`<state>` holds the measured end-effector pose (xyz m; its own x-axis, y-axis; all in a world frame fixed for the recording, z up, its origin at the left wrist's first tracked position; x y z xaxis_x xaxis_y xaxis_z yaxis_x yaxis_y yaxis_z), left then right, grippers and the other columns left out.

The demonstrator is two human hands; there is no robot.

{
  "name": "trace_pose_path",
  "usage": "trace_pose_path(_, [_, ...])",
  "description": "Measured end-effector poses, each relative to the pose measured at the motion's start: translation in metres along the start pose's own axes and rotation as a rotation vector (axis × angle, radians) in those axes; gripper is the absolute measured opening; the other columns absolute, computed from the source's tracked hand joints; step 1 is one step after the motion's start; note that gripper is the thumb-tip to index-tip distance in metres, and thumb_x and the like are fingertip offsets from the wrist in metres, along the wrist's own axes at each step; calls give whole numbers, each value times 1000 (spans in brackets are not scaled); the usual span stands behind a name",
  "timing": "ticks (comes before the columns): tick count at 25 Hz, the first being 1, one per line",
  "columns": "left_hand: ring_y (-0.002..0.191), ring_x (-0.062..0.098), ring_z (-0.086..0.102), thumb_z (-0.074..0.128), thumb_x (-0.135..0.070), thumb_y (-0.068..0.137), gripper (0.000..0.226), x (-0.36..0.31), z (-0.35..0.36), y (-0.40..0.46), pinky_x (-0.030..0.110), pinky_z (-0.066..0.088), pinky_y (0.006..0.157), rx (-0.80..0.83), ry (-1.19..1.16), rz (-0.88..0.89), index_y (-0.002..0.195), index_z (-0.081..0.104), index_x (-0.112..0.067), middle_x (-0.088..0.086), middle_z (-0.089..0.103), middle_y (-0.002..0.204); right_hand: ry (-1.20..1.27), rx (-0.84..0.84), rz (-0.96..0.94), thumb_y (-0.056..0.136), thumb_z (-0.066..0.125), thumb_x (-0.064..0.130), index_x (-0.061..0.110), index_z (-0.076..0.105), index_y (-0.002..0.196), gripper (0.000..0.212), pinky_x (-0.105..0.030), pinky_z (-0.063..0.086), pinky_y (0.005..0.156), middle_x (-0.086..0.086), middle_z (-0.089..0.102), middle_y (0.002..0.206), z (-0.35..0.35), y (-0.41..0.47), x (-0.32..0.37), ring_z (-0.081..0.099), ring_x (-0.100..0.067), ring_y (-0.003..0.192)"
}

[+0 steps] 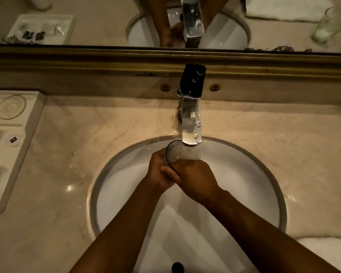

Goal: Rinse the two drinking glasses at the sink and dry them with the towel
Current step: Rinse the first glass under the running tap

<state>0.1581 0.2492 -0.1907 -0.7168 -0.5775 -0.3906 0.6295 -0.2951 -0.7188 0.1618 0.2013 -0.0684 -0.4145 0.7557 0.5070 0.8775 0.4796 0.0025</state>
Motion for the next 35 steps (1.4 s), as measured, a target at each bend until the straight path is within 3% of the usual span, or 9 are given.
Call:
trace_pose_path(5, [64, 20, 56, 58, -41, 85, 34, 0, -1, 1, 18, 38, 41, 14, 145, -234, 96, 73, -12, 3, 65, 89, -116, 1, -297, 97, 45, 51, 21, 73, 100, 41, -27, 52, 65, 0, 75, 95, -6, -9, 0, 70, -19, 83])
trace_pose_path(9, [49, 18, 51, 60, -47, 80, 41, -7, -7, 4, 15, 33, 36, -47, 190, -205, 96, 71, -10, 6, 61, 86, -49, -26, -174, 97, 51, 45, 19, 70, 110, 36, -28, 52, 69, -5, 75, 101, -3, -7, -9, 70, -23, 86])
trace_pose_path(12, [66, 20, 60, 72, -39, 61, 33, -12, -1, 4, 26, 45, 60, -124, 127, -31, 80, 70, -12, 6, 60, 79, 100, -145, 151, 103, 45, 40, 20, 69, 113, 33, -26, 46, 72, -4, 74, 98, -1, -9, -9, 69, -22, 85])
trace_pose_path(15, [54, 14, 55, 54, -30, 89, 35, -13, -11, 7, 24, 45, 60, -193, 96, 95, 58, 57, -15, 1, 53, 56, 252, -183, 437, 106, 38, 40, 20, 68, 115, 37, -28, 48, 77, -4, 73, 100, 0, -12, -13, 69, -23, 89])
trace_pose_path(19, [106, 23, 55, 66, -37, 84, 34, -5, -11, 14, 20, 24, 103, -109, 57, -31, 101, 76, -9, 5, 67, 108, -46, -124, 125, 102, 37, 50, 23, 67, 116, 43, -30, 51, 69, -6, 73, 98, -10, 1, 1, 70, -26, 83])
trace_pose_path(21, [95, 20, 56, 72, -33, 76, 28, -2, -6, 6, 20, 26, 82, -63, 106, -158, 96, 73, -12, 1, 58, 114, -119, -114, -159, 98, 43, 50, 21, 71, 104, 41, -29, 51, 61, -6, 73, 92, -14, 3, 5, 70, -25, 78])
trace_pose_path(25, [43, 17, 48, 63, -37, 74, 28, 3, -1, -5, 12, 29, 39, 15, 262, -324, 83, 65, -10, 4, 53, 73, -141, -56, -503, 101, 39, 52, 21, 71, 104, 44, -30, 54, 60, -3, 74, 99, -11, -8, -1, 69, -22, 83])
trace_pose_path(29, [62, 23, 63, 48, -37, 93, 39, -3, 4, -5, 20, 50, 45, -41, 140, -237, 95, 73, -7, 10, 70, 83, -131, -176, -324, 98, 47, 50, 19, 75, 87, 43, -30, 53, 53, -3, 75, 88, -9, -6, -19, 71, -23, 75])
trace_pose_path(35, [31, 7, 40, 40, -26, 98, 51, -2, -12, -1, 14, 29, 36, -129, 16, -25, 49, 53, -17, -6, 40, 36, 2, -299, 52, 96, 44, 52, 25, 74, 97, 40, -26, 51, 55, -2, 74, 76, -15, 3, -11, 69, -22, 63])
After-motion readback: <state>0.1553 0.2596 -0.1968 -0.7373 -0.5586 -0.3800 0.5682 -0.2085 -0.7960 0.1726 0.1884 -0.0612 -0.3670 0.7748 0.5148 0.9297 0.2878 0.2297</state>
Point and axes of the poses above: each hand's wrist, its own y-axis towards the middle knuckle, its own z-axis out of the palm, x = y × z, the point moved 10 cm from there along y, towards the middle knuckle
